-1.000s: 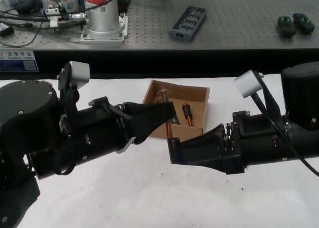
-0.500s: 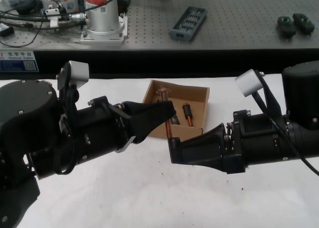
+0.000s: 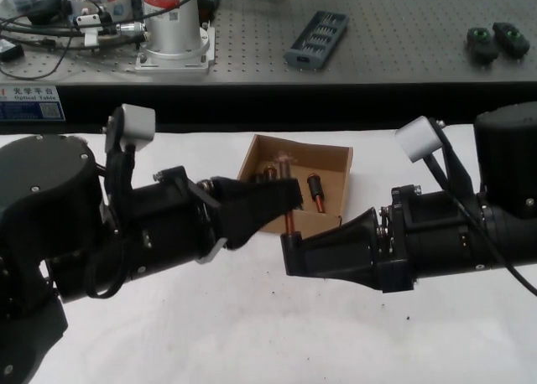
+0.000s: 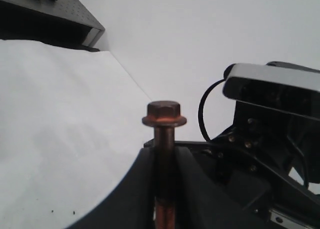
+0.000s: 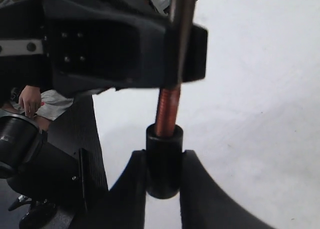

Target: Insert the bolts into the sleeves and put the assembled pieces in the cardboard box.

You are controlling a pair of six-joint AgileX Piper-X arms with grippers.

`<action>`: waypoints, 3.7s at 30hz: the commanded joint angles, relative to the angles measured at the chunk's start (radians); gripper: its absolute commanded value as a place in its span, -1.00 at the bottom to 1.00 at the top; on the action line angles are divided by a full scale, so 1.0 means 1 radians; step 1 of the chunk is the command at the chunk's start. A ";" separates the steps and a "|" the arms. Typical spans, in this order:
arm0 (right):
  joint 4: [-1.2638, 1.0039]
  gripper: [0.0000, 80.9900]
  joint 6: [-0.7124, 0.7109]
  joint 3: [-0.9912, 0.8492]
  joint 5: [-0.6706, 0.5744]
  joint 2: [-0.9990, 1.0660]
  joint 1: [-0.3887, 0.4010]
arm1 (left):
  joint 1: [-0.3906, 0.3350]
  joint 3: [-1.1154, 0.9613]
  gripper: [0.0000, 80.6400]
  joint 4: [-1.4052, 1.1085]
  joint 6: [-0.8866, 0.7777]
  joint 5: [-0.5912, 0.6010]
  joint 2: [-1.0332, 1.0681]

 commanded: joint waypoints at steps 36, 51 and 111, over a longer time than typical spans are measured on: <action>-0.176 -0.94 0.113 -0.005 -0.028 -0.015 -0.004 | -0.004 -0.006 0.19 -0.082 0.158 -0.023 -0.001; -0.235 -0.94 0.129 -0.163 0.101 0.154 -0.186 | 0.224 -0.147 0.04 0.140 0.292 0.063 -0.080; -0.123 -0.79 0.200 -0.013 0.365 -0.183 -0.163 | 0.007 -0.144 0.04 0.450 0.657 -0.446 -0.267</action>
